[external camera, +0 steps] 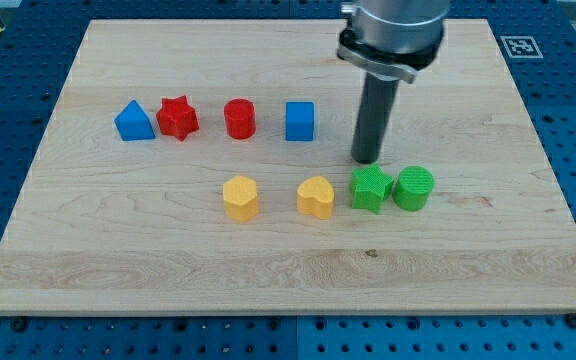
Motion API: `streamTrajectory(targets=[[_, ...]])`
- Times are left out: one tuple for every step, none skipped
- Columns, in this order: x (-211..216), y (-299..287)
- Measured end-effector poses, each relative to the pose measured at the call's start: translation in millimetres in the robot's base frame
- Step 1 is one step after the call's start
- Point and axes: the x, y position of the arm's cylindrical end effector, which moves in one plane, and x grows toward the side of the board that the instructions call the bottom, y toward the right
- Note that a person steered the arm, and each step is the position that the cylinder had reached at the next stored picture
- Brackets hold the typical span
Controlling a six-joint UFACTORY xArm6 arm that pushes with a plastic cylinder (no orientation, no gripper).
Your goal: Move the yellow hexagon towards the bottom left of the board
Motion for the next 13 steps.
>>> streamTrajectory(targets=[[19, -9], [39, 3], [57, 12], [59, -18], [59, -64], [59, -112], [59, -140], [59, -141], [50, -154], [41, -191], [50, -220], [63, -241], [81, -260]])
